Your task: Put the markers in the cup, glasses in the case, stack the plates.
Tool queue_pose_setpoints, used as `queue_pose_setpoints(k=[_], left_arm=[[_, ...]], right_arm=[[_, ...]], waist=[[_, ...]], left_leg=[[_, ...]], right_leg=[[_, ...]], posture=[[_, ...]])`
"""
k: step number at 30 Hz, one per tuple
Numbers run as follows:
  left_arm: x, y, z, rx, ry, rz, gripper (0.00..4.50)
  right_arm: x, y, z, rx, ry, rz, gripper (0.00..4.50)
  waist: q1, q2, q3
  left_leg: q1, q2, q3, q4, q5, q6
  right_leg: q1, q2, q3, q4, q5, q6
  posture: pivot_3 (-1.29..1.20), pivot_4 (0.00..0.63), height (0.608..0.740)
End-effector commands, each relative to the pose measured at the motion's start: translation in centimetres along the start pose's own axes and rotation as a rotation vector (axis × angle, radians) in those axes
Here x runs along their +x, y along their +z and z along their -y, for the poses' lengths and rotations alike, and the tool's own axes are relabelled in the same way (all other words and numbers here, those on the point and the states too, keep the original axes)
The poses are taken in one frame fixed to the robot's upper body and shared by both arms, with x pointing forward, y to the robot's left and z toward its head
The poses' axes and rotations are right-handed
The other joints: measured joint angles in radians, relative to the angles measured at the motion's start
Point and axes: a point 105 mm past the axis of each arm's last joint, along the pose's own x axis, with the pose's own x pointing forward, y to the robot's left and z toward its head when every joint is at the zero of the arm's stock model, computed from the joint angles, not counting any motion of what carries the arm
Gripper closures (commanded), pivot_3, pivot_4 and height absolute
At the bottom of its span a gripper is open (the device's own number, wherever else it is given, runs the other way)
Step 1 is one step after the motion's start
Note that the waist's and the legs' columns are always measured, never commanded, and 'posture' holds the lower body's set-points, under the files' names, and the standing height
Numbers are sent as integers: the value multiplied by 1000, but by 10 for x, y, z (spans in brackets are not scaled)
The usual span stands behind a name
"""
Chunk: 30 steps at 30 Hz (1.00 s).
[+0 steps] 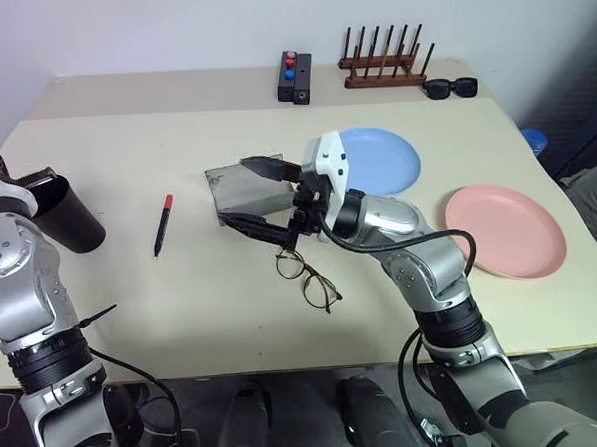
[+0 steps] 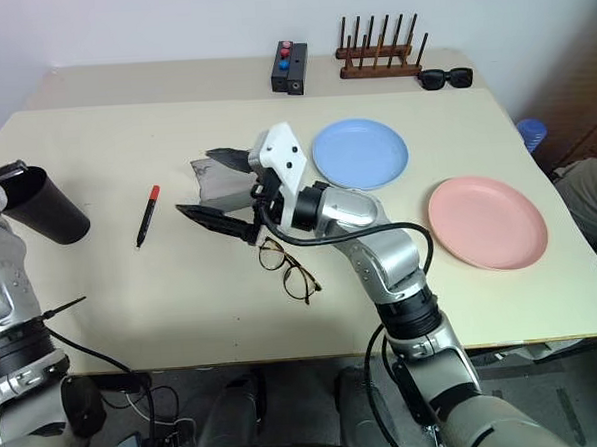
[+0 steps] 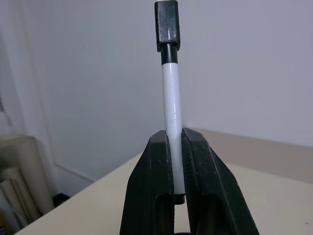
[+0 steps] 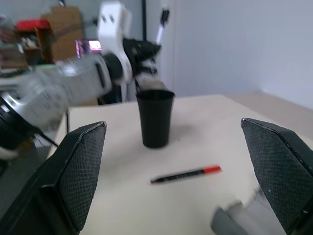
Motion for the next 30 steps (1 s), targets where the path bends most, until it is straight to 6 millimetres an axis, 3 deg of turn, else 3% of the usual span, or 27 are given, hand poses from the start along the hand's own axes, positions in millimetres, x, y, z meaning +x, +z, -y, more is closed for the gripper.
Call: queue_pose_setpoints(k=[1, 13, 27, 28, 30], left_arm=[[1, 8, 1, 8, 5, 57, 4449], [-14, -22, -2, 51, 1, -12, 4449], [-21, -36, -1, 56, -6, -53, 4449], [-22, -36, 0, 57, -6, -53, 3877], [-22, -36, 0, 60, -4, -53, 3344]], right_arm=[[5, 13, -6, -18, 30, 54, 0], [4, 15, -9, 5, 43, 74, 0], [4, 14, -10, 10, 55, 72, 0], [4, 14, -10, 10, 56, 71, 0], [4, 13, -11, 11, 57, 70, 0]], waist=[[-2, 0, 0], [-6, 0, 0], [-6, 0, 0], [-6, 0, 0], [-6, 0, 0]], left_leg=[[0, 0, 0, 0, 0, 0], [0, 0, 0, -1, 0, 0], [0, 0, 0, -1, 0, 0], [0, 0, 0, -1, 0, 0], [0, 0, 0, -1, 0, 0]], right_leg=[[0, 0, 0, 0, 0, 0], [0, 0, 0, 0, 0, 0], [0, 0, 0, 0, 0, 0], [-1, 0, 0, 0, 0, 0], [-1, 0, 0, 0, 0, 0]], posture=[[0, 150, 740], [0, 150, 740], [0, 150, 740], [0, 150, 740], [0, 150, 740]])
